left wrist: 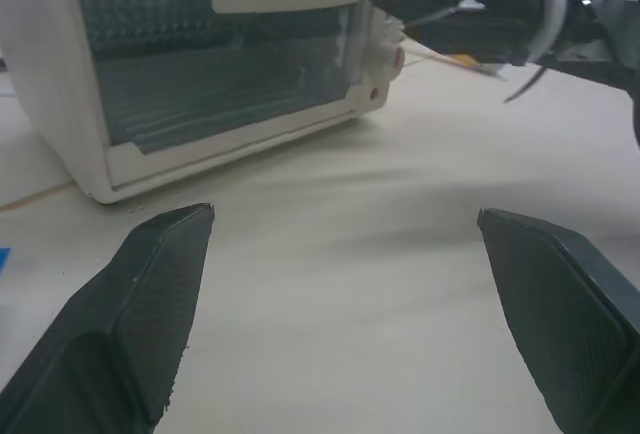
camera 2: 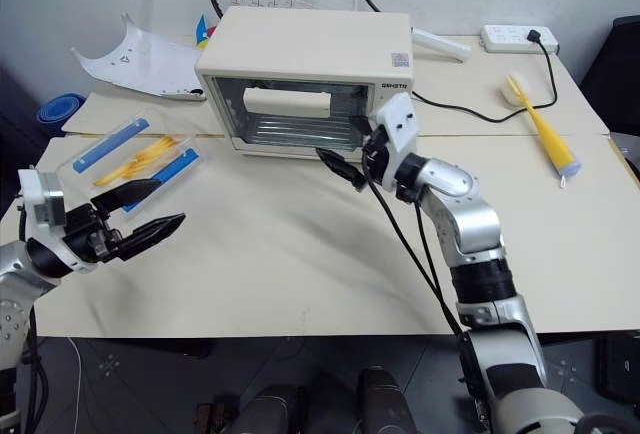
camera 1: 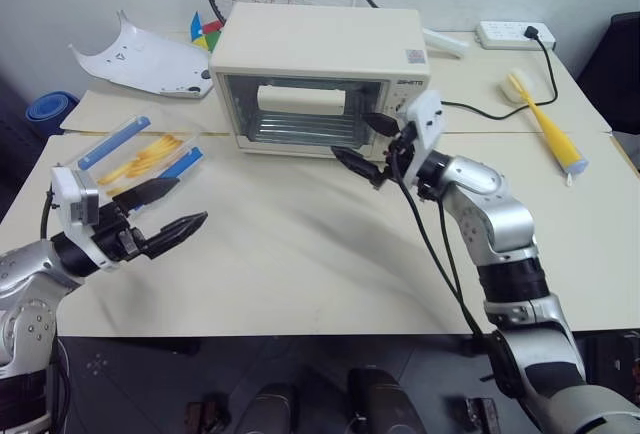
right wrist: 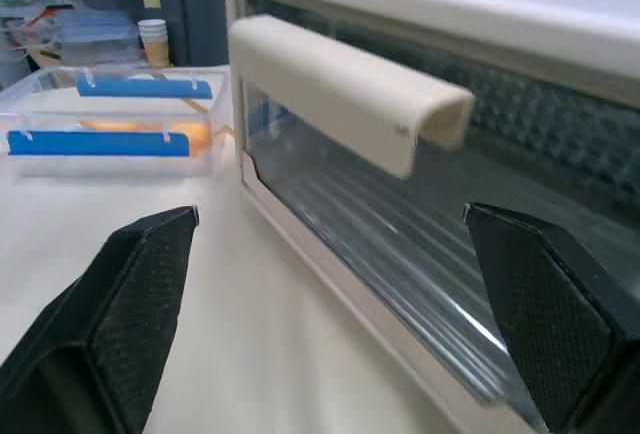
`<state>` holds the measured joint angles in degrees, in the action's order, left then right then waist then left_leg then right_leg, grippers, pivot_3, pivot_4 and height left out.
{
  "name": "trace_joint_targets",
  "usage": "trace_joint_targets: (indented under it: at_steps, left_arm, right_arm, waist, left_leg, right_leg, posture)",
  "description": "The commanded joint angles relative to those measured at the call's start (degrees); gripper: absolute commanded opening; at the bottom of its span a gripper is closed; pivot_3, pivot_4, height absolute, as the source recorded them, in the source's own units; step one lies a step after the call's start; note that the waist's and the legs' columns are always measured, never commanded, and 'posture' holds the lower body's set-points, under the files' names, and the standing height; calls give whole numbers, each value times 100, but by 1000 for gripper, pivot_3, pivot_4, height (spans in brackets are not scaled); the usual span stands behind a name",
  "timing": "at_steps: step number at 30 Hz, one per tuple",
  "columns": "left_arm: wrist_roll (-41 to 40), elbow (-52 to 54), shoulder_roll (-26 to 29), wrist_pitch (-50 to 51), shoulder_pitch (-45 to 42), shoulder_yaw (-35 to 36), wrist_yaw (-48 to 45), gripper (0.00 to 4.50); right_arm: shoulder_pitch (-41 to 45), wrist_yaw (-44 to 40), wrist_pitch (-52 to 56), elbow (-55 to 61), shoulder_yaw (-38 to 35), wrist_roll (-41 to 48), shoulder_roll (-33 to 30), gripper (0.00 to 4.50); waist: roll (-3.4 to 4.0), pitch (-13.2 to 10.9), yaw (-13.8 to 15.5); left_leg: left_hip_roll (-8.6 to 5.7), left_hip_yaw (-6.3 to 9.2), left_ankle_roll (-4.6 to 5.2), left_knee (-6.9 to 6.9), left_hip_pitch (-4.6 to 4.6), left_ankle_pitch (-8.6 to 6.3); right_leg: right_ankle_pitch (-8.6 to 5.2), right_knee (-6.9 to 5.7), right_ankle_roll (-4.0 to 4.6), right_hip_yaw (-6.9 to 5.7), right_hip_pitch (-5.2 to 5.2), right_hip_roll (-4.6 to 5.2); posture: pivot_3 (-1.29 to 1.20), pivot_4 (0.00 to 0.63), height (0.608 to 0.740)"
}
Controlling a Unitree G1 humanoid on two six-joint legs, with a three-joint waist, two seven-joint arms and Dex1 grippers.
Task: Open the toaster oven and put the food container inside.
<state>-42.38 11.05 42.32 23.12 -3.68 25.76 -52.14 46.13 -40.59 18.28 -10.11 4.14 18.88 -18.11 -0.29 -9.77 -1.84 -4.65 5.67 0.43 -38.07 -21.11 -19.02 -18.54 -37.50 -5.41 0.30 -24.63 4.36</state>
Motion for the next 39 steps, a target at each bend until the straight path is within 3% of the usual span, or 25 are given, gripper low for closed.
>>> trace_joint_targets:
  at_steps: [1,6,11,14,18,26,27,30,33,39]
  left_arm:
    - [16,269,-67,-48,66,57,106,4500]
    - [84,298,-106,-72,97,43,194,4500]
    - [-65,170,-108,6,-80,231,324,4500]
    - [-214,-94,-53,187,-533,267,447,3907]
    - [112,-943,-218,160,-1789,-191,732,2666]
    - [1683,-3371,-802,-993,-3913,-1457,745,154]
    - [1888,-3685,-842,-1175,-4073,-1572,776,29]
    - [2202,-4211,-853,-1453,-4283,-1776,599,29]
    - [2275,-4083,-736,-1471,-4044,-1978,-20,29]
    - [2496,-3677,-678,-1369,-3433,-2181,-207,29]
  right_arm:
    - [332,-110,-352,-189,59,-91,245,4437]
    - [313,-478,-785,-94,318,-297,367,4437]
    - [-505,-1226,-852,769,718,-329,0,4437]
    - [-977,-1441,-1048,1021,918,-545,-277,4500]
    - [-1212,-1363,-1339,990,972,-778,-304,4500]
    - [-1316,-1114,-1876,601,879,-1114,-213,4500]
    - [-1341,-1090,-1922,576,856,-1142,-229,4500]
    - [-1505,-870,-2018,617,737,-1194,-261,4500]
    - [-2023,-829,-2027,974,589,-1132,-482,4500]
    - [-3846,-918,-2396,1974,-252,-559,-1071,4500]
  waist:
    - [0,0,4]
    - [0,0,3]
    - [0,0,-36]
    - [0,0,-10]
    - [-2,0,17]
    - [-5,2,-51]
    - [-5,2,-60]
    - [-6,2,-84]
    - [-6,2,-74]
    - [-6,2,35]
  left_leg:
    - [-1,0,0,-1,0,0]
    - [-2,1,0,-3,-2,0]
    - [1,1,-1,5,-5,0]
    - [0,3,-1,1,-7,-1]
    - [-1,2,-4,-14,-5,1]
    - [-9,2,-7,-9,-5,3]
    - [-9,3,-7,-10,-6,3]
    - [-10,4,-7,-11,-6,3]
    - [-10,9,-7,-11,-7,3]
    - [-16,9,-5,-11,-8,1]
  right_leg:
    - [0,-1,0,1,0,0]
    - [0,-10,0,-1,0,1]
    - [0,-16,0,-1,-5,-1]
    - [0,-13,0,-4,-4,0]
    - [0,-12,0,-4,-3,-1]
    - [1,-35,0,-12,-16,-2]
    - [1,-31,0,-14,-17,-2]
    - [1,-32,-1,-14,-18,-1]
    - [1,-35,-1,-15,-17,1]
    - [1,-27,-1,-11,-14,6]
  posture:
    - [0,150,740]
    - [0,150,740]
    - [0,150,740]
    - [0,150,740]
    - [0,150,740]
    - [0,150,740]
    - [0,150,740]
    - [0,150,740]
    - [0,150,740]
    - [0,150,740]
